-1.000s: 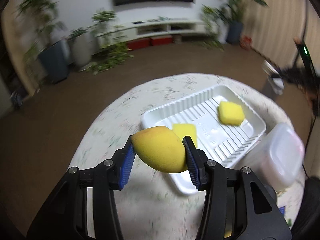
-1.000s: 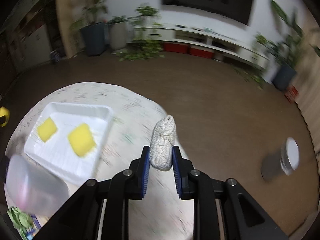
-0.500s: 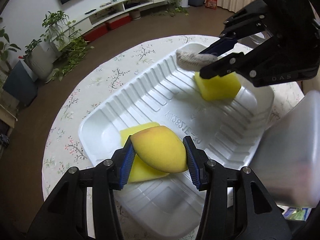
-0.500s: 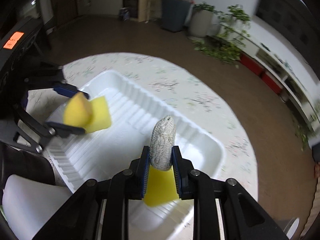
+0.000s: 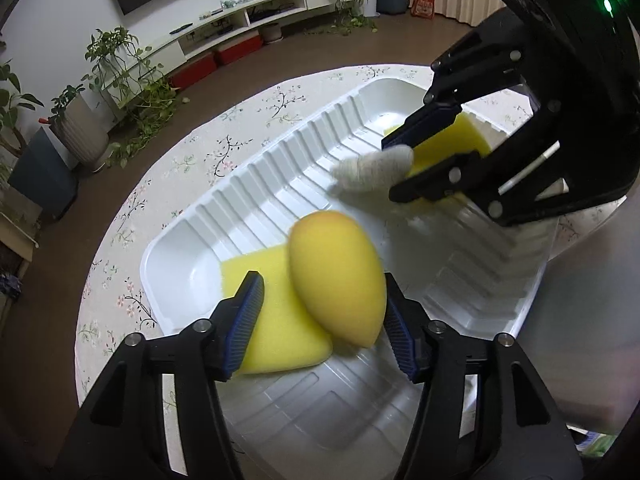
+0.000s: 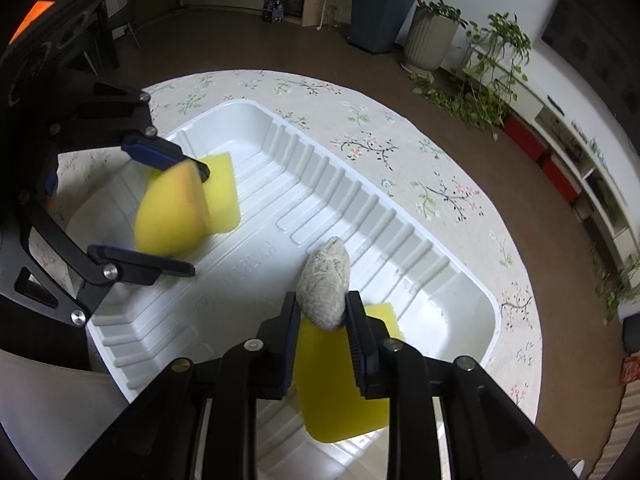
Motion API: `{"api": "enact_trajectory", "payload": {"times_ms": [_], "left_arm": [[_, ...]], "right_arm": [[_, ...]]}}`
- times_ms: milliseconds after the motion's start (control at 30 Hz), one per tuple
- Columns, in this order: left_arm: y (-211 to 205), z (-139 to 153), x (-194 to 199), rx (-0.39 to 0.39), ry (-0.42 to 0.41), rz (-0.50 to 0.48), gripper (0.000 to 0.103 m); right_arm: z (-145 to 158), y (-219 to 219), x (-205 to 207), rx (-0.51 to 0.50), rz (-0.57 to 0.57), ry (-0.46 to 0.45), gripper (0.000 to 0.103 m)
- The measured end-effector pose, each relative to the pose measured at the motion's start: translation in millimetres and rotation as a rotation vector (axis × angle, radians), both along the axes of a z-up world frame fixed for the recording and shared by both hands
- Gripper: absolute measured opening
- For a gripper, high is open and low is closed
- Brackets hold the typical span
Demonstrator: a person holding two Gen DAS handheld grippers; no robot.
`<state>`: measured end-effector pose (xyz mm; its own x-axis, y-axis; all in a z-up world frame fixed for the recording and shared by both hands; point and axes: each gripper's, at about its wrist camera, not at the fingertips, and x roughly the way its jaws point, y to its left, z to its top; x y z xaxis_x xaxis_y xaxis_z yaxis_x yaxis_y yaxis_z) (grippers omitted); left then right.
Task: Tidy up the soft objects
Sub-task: 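Carry the knitted pad and egg-shaped sponge into the white tray and open both tools, then move both tools back toward the table objects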
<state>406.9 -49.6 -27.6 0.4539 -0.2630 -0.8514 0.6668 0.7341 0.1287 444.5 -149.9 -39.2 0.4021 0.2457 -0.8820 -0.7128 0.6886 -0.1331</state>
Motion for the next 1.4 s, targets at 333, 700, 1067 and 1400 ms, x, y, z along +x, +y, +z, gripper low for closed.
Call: {"api": "enact_trajectory", "payload": {"times_ms": [333, 700, 1067, 1400], "left_arm": [[5, -1, 2, -0.017, -0.010, 0.037, 0.078], [12, 6, 0, -0.025, -0.059, 0.061, 0.103], [68, 50, -5, -0.157, -0.160, 0.238, 0.103], [152, 68, -69, -0.279, -0.235, 0.463, 0.103]], "right_arm": [[-2, 2, -12, 0.005, 0.019, -0.037, 0.046], [2, -4, -14, 0.012, -0.006, -0.085, 0.083], [38, -42, -14, 0.115, -0.100, -0.162, 0.103], [70, -149, -33, 0.238, -0.415, -0.224, 0.103]]}}
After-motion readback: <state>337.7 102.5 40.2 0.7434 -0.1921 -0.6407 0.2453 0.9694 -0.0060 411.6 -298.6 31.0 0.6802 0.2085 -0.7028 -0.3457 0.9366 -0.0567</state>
